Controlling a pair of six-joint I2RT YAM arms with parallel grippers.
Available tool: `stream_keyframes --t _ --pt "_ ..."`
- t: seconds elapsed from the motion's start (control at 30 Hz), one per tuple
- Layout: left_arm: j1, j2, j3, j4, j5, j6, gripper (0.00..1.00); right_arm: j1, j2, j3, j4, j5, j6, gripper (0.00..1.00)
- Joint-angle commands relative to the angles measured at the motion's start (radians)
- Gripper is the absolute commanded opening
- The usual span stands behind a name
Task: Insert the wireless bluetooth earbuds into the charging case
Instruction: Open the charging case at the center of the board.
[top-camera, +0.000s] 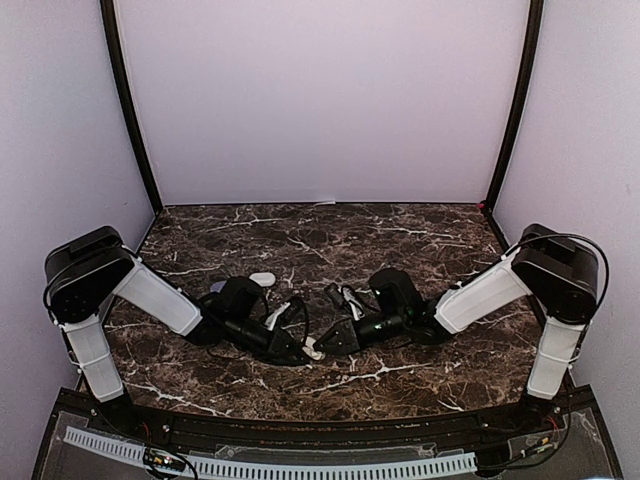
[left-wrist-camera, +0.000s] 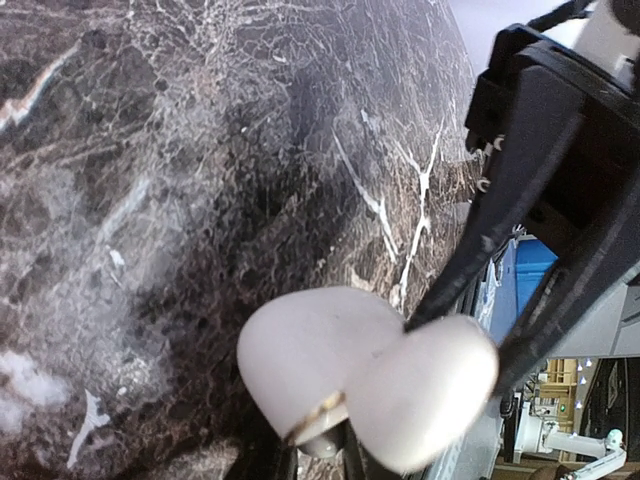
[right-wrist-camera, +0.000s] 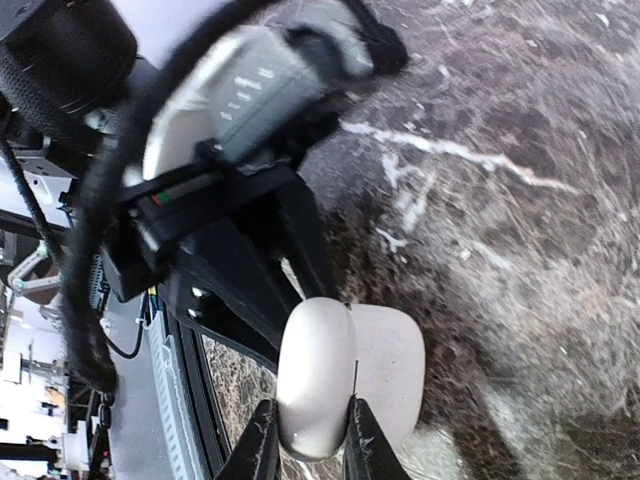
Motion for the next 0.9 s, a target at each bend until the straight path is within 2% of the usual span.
stream_keyframes --t 0.0,0.33,0.63,0.87 --pt "0.001 -0.039 -0.009 -0.068 -0.083 0.019 0.17 -0.032 0.029 -0.040 0.108 -0.105 0.088 0.16" --pt "0.001 -0.266 -0.052 -0.212 -0.130 0.057 0.17 -0.075 0.035 -0.085 0.225 -0.181 0.200 0.15" --pt "-0.007 -0.335 -0.070 -0.165 -0.142 0.127 0.16 -0.088 0.029 -0.086 0.256 -0.208 0.260 0.15" --pt "-0.073 -0.422 -0.077 -0.186 -0.295 0.290 0.16 -0.090 0.029 -0.084 0.269 -0.224 0.311 0.14"
